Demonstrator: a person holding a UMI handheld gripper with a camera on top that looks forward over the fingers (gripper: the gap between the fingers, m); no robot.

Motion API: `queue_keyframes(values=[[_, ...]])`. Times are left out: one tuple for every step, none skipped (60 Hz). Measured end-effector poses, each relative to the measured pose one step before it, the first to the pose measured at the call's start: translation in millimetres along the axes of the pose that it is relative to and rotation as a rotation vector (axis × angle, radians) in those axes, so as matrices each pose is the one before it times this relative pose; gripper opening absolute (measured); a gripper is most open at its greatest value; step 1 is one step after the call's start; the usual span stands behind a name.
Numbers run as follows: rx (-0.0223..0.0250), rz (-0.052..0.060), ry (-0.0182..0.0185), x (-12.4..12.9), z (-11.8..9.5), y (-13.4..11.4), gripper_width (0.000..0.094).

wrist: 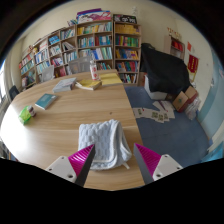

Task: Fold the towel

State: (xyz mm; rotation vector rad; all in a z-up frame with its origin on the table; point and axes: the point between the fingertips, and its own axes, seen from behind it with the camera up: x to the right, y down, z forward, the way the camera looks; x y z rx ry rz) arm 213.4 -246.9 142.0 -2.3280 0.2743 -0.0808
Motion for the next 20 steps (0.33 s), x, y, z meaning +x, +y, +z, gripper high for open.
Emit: queue_keyframes(values=[[0.00574,0.0061,0.00324,-2.12,-8.81,-1.18,0.0813],[0.00698,0.0064,0.00183,-2.45,-8.72,-1.30,0.0812],[0.00887,0.0060,-0.00033,-2.74,-8.73,-1.16,0.0813],[0.00906,0.0062,-0.00196,-3.41,-8.73,-1.00,0.0813],[0.00872,0.0067,-0.00349,-4.07,-8.38,-1.34,0.0810],[0.00722,0.0070,-0.00405,-3.87,-8.52,-0.91,0.0811],[0.00763,0.0085,-0.00421,-4.08,-2.72,1.27,0.0813],[0.00261,0.0105,-0.00306,-2.94,-10.63,0.97,0.0811],[0.00069,0.0116,-0.00198,-3.34,-7.75,0.95,0.0809],[-0.00104,0.0119,-0.00144,-2.93,-7.27,1.31,0.0810],[-0.00100,0.0118,-0.00177,-2.70,-7.38,1.49,0.0811],[0.00014,0.0111,-0.00288,-2.90,-6.71,1.42,0.0812],[0.00058,0.0101,-0.00442,-2.99,-6.37,1.19,0.0811],[0.00077,0.0091,-0.00568,-3.03,-5.55,0.57,0.0809],[0.00107,0.0076,-0.00558,-2.94,-2.62,0.51,0.0807],[0.00059,0.0068,-0.00502,-2.08,-5.39,0.99,0.0810],[0.00050,0.0057,-0.00458,-1.80,-4.73,0.98,0.0810],[0.00076,0.0047,-0.00412,-1.36,-2.28,1.13,0.0808],[0.00044,0.0037,-0.00220,0.13,-4.73,1.14,0.0808],[0.00178,0.0026,-0.00077,0.58,-4.06,0.48,0.0808]])
